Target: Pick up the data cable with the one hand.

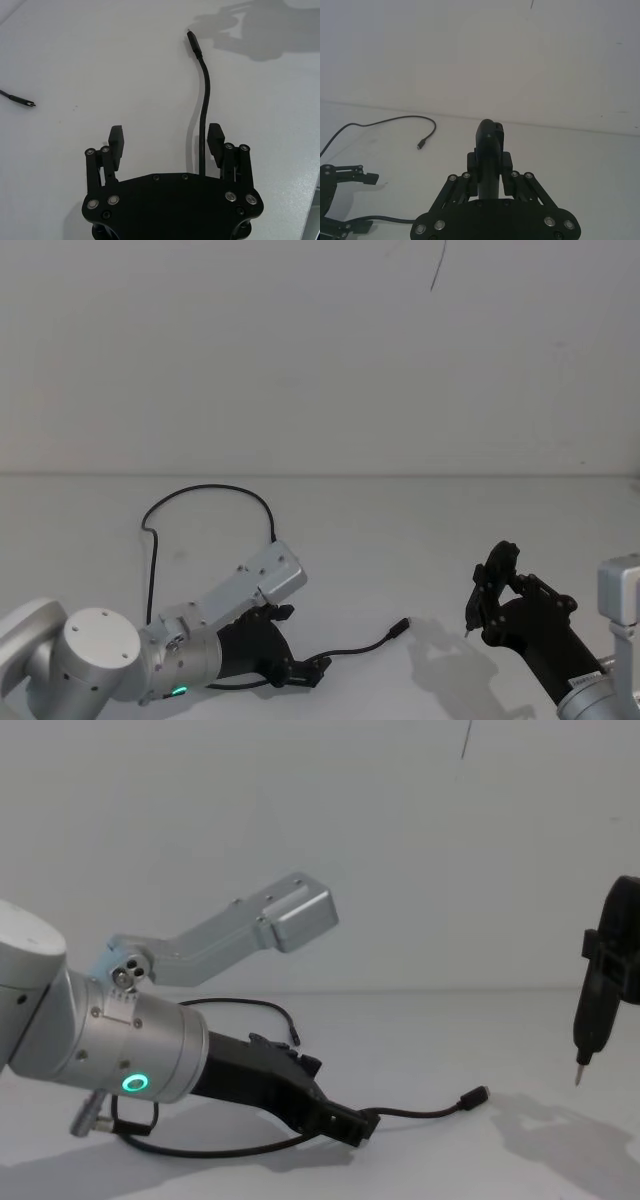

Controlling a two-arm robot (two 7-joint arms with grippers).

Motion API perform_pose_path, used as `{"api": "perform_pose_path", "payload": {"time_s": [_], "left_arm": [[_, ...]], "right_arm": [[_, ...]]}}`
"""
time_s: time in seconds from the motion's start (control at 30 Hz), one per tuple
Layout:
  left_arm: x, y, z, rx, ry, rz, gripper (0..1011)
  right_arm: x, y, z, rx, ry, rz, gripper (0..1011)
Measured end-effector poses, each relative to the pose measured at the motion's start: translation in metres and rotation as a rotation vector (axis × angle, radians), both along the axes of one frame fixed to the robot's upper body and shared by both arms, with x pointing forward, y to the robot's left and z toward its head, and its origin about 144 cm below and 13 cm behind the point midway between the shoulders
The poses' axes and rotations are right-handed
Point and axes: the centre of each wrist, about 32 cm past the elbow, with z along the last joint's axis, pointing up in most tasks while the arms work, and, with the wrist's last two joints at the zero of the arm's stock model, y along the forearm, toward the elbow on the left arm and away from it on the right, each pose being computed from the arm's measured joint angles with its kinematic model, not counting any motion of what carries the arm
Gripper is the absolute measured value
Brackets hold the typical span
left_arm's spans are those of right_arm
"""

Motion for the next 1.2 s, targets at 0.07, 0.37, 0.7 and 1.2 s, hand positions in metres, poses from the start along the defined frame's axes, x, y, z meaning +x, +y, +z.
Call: {"api": "perform_pose_path", "payload": {"time_s": [0.07,0.37,0.7,1.2], "left_arm": [[0.0001,-0.0006,-0.0004,0.002,0.0,0.0,935],[0.0005,-0.0019,-0.0011,0.008,0.001,0.002,684],[0.0008,-0.0024,-0.0013,0.011,0.001,0.003,354],[0.0009,-0.0028,-0.0016,0.013,0.002,0.003,40]], "right_arm": [[0.0,0.0,0.0,0.0,0.0,0.0,263],[0.0,0.0,0.0,0.0,0.0,0.0,263],[0.0,0.0,0.0,0.0,0.0,0.0,263],[0.0,0.0,0.0,0.0,0.0,0.0,263]]}}
